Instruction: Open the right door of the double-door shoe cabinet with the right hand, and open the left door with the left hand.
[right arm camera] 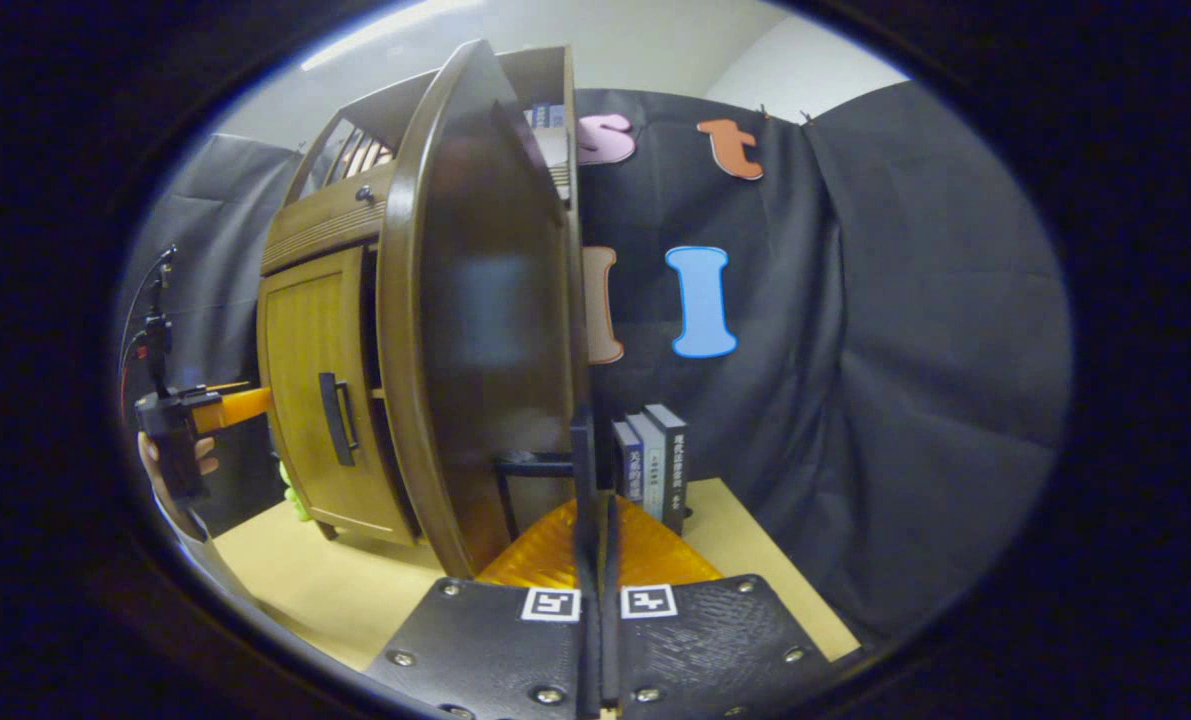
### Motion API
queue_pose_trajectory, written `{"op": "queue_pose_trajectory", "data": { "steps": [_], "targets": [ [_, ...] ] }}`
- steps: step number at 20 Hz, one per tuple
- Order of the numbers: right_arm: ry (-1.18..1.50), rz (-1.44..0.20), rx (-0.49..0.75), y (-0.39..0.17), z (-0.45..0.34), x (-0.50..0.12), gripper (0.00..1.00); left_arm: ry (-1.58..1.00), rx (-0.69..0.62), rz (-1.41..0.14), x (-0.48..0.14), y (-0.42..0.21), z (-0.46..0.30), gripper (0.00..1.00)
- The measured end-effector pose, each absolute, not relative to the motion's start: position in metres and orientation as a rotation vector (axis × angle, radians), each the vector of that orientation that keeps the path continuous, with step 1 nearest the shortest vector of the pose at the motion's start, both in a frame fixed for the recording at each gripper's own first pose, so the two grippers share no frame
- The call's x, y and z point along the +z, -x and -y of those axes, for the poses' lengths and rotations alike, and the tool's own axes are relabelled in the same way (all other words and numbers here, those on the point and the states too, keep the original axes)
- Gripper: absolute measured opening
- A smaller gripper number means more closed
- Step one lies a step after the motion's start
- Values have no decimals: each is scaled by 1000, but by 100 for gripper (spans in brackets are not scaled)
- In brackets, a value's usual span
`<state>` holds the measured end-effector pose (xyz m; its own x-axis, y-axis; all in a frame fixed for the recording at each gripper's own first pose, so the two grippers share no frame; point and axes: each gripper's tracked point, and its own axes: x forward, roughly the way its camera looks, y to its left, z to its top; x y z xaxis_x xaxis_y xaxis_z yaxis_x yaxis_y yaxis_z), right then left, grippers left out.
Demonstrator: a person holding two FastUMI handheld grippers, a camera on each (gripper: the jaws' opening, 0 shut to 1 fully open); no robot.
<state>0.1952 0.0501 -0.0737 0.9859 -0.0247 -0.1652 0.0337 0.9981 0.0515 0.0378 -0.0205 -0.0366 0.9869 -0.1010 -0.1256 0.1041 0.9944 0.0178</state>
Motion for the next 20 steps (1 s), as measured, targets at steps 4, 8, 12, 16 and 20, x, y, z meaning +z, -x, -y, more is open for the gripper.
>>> {"op": "queue_pose_trajectory", "data": {
  "steps": [4,8,12,16,20],
  "targets": [
    [-44,-170,30,-199,-33,-73,1,-17,-106,-157,-50,-48,27,92],
    [-29,-173,88,-204,-27,-75,1,-14,-119,-161,-60,-62,40,95],
    [-10,-165,114,-206,-30,-76,1,38,-140,-153,-70,-82,57,92],
    [22,-125,90,-190,-26,-74,29,61,-146,-128,-80,-99,65,95],
    [37,-53,-22,-152,3,-51,64,80,-144,-122,-93,-117,66,92]
  ]
}}
